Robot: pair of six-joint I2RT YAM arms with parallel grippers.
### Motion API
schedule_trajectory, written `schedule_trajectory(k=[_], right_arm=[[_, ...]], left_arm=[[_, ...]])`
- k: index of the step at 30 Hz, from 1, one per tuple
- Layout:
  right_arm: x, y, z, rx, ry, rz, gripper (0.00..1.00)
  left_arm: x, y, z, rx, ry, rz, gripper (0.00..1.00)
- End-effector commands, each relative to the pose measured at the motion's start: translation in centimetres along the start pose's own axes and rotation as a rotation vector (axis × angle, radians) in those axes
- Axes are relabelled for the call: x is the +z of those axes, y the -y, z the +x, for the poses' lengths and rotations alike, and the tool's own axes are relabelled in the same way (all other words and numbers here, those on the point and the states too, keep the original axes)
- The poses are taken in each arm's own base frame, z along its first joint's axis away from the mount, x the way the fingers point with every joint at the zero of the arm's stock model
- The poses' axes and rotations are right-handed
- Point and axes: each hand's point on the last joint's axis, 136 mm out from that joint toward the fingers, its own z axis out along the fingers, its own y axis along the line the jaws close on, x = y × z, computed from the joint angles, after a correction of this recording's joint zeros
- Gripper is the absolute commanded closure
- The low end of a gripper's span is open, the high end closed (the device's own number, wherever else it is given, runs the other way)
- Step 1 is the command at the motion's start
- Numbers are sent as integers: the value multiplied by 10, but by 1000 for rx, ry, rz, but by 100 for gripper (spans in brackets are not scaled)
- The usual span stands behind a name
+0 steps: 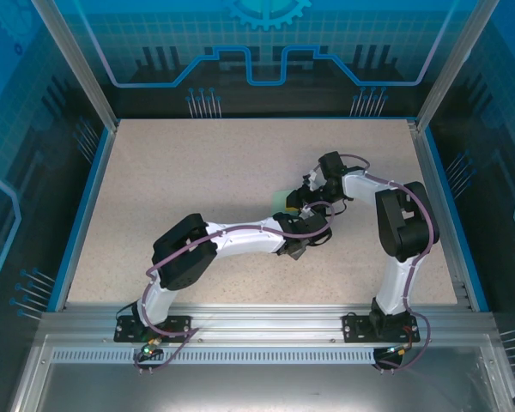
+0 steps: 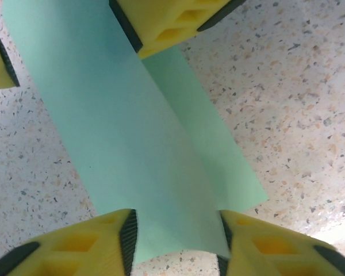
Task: Fold a paper plane with a square sheet of paper (fold left side to right side)
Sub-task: Fold the triangle a second time at the center of the table.
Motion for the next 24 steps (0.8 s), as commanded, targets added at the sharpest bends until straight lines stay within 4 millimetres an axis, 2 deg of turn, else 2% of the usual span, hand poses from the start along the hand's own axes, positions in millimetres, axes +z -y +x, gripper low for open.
schedule_trajectory(k=[1,6,12,15,18,20,24], right_arm=[[1,-1,1,24,-25,-2,51],[1,0,1,23,-27,5,51],[-1,-3,0,6,-27,4,51],[-9,-14,-3,-30,-1,-17,49],[-32,-27,-9,-66,66,-35,46],[-51,-31,-14,-78,114,-37,40],[-83,-26,-14,-77,185,-33,29]], left_arm=[[-10,-2,-6,24,22,-16,63],[-15,2,-8,31,43,17,76],[-17,4,-8,41,43,32,85],[-17,6,-6,42,36,51,88],[-19,7,-6,33,33,72,89],[-20,5,-6,23,31,88,89],[-22,2,-5,-12,21,142,88]])
